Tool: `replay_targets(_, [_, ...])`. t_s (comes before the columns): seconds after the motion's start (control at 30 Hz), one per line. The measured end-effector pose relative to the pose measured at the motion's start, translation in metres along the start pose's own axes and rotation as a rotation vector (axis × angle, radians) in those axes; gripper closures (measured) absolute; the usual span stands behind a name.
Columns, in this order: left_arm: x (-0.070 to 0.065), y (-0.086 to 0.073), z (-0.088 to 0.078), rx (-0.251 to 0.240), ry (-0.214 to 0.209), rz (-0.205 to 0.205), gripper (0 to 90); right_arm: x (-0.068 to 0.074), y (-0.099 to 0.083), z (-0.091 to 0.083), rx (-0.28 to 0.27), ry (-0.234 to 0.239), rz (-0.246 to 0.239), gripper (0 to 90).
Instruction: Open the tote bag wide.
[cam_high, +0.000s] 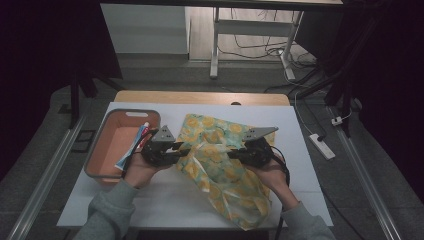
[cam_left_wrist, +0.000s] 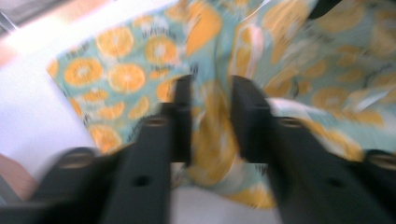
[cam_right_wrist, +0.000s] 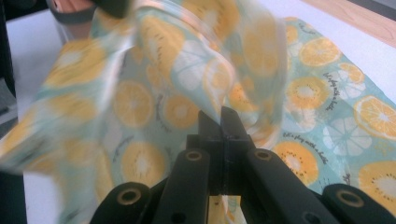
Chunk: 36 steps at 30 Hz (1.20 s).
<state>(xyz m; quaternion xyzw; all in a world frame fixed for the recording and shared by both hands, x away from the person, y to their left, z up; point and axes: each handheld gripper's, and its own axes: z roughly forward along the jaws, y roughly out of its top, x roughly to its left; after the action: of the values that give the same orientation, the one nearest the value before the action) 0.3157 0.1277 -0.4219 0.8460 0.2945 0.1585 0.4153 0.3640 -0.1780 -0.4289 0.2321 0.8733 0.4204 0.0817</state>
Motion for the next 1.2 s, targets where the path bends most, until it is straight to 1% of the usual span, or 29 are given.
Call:
replay_targets(0.07, [-0.014,0.007,-0.008,-0.016,0.009,0.049,52.7,-0.004,-0.001,0.007,0.009,0.0,0.01,89.1])
replay_targets(0.1, [-0.021,0.01,-0.011,-0.023,-0.002,0.071,50.1,-0.006,-0.002,0.011,0.016,0.005,0.014,89.1])
replay_targets(0.13, [-0.027,0.013,-0.013,-0.023,-0.022,0.092,49.0,-0.008,-0.002,0.015,0.024,0.009,0.021,89.0])
replay_targets(0.2, [-0.041,0.015,-0.013,-0.007,-0.06,0.133,46.9,-0.01,-0.004,0.021,0.038,0.011,0.024,89.1])
replay_targets(0.23, [-0.05,0.016,-0.01,0.011,-0.081,0.159,45.8,-0.01,-0.004,0.023,0.044,0.011,0.025,89.1])
replay_targets(0.27, [-0.055,0.016,-0.008,0.023,-0.098,0.17,45.4,-0.011,-0.005,0.025,0.049,0.01,0.025,89.1])
replay_targets(0.33, [-0.067,0.014,0.002,0.076,-0.152,0.21,45.3,-0.012,-0.006,0.027,0.051,0.014,0.028,89.1])
replay_targets(0.37, [-0.072,0.012,0.008,0.099,-0.171,0.225,45.3,-0.012,-0.006,0.028,0.052,0.012,0.027,89.1])
replay_targets(0.4, [-0.077,0.011,0.015,0.133,-0.185,0.243,45.2,-0.012,-0.007,0.028,0.054,0.012,0.029,89.0])
replay_targets(0.43, [-0.081,0.009,0.022,0.167,-0.191,0.256,45.1,-0.013,-0.007,0.028,0.053,0.013,0.03,89.0])
replay_targets(0.5, [-0.086,0.005,0.037,0.237,-0.198,0.275,45.2,-0.013,-0.007,0.028,0.054,0.012,0.029,89.0])
replay_targets(0.57, [-0.088,-0.001,0.052,0.293,-0.213,0.286,45.3,-0.014,-0.008,0.028,0.052,0.011,0.03,89.0])
replay_targets(0.63, [-0.09,-0.007,0.065,0.344,-0.203,0.3,46.3,-0.015,-0.008,0.027,0.053,0.009,0.038,89.1])
replay_targets(0.7, [-0.092,-0.012,0.074,0.381,-0.188,0.314,48.1,-0.016,-0.009,0.027,0.051,0.008,0.041,89.0])
replay_targets(0.77, [-0.094,-0.017,0.081,0.398,-0.185,0.318,55.4,-0.017,-0.009,0.026,0.052,0.005,0.044,89.0])
replay_targets(0.8, [-0.094,-0.018,0.083,0.41,-0.186,0.324,68.7,-0.018,-0.01,0.026,0.052,0.004,0.046,89.0])
replay_targets(0.83, [-0.094,-0.019,0.085,0.425,-0.185,0.332,68.7,-0.018,-0.01,0.026,0.052,0.004,0.046,89.0])
replay_targets(0.87, [-0.094,-0.021,0.085,0.426,-0.187,0.325,76.4,-0.019,-0.01,0.026,0.051,0.001,0.048,89.0])
replay_targets(0.9, [-0.093,-0.022,0.085,0.427,-0.196,0.326,87.3,-0.021,-0.011,0.025,0.056,-0.014,0.049,89.0])
replay_targets(0.97, [-0.092,-0.023,0.081,0.417,-0.227,0.315,87.9,-0.022,-0.012,0.024,0.054,-0.022,0.051,89.1])
replay_targets(1.07, [-0.091,-0.026,0.069,0.385,-0.259,0.314,88.3,-0.028,-0.014,0.022,0.046,-0.034,0.071,89.0])
replay_targets(1.13, [-0.092,-0.028,0.06,0.351,-0.288,0.319,88.3,-0.031,-0.016,0.02,0.039,-0.046,0.083,89.1])
replay_targets(1.2, [-0.094,-0.03,0.049,0.318,-0.322,0.333,88.3,-0.034,-0.016,0.018,0.031,-0.055,0.095,89.1])
